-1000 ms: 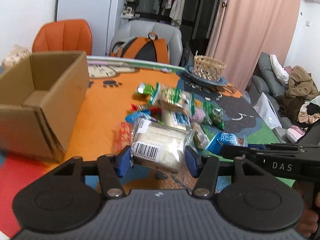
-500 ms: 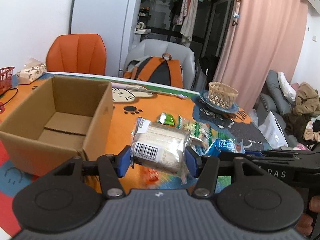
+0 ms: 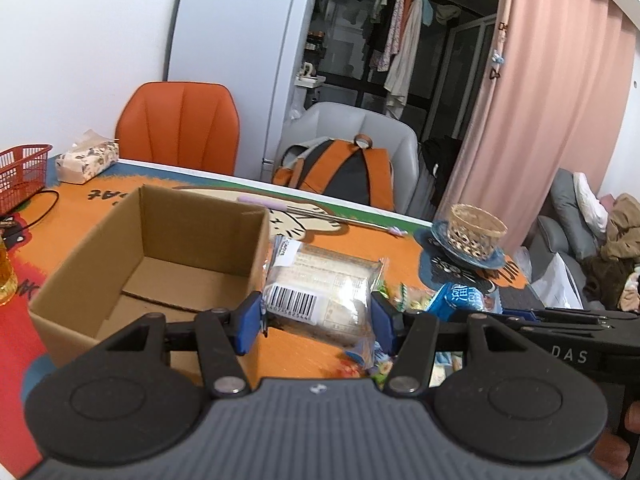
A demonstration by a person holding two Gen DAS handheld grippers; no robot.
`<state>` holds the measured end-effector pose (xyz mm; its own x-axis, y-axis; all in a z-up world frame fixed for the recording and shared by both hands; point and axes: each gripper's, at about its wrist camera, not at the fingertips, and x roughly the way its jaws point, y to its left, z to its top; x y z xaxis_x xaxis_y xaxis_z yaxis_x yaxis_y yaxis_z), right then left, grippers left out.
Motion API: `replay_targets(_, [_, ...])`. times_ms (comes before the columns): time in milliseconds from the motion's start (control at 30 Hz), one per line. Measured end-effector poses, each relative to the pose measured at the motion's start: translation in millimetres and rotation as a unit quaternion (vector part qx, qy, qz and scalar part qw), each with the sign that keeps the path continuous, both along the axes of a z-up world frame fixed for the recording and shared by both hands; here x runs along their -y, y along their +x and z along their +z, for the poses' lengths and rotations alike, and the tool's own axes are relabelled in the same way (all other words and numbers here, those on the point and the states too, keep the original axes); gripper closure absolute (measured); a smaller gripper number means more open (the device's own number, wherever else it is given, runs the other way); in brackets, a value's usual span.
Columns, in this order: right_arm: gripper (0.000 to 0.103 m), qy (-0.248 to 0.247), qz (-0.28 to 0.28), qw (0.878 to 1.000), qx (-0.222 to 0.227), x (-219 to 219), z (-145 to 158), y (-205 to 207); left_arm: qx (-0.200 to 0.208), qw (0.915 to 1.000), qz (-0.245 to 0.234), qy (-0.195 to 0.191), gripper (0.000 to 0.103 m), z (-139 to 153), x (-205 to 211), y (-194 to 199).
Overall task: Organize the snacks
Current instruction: 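Carry both snacks into the cardboard box and open both tools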
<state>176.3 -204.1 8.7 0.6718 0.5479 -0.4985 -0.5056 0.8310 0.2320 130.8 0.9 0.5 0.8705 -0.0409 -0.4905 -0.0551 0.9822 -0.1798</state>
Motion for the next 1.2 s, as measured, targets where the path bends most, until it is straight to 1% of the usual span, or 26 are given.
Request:
replay_targets(300, [0.073, 0.005, 0.019, 1.0, 0.01, -36, 12, 15, 0.007, 0.9995, 0.029, -0.013, 0.047, 6, -35, 9])
replay_targets(600, [0.073, 0.008, 0.05, 0.999, 0.019, -79, 23, 30, 0.015, 0.9979, 0.062, -0.015, 0.047, 14, -68, 21])
replay_targets(933, [0.073, 0.006, 0.072, 0.997, 0.027, -113, 30, 49, 0.01, 0.9954, 0.092, -0.023, 0.047, 12, -97, 41])
replay_targets(1200, [0.073, 0.002, 0.077, 0.997, 0.021, -133, 27, 63, 0.004, 0.9934, 0.11, -0.032, 0.046, 5, -113, 61])
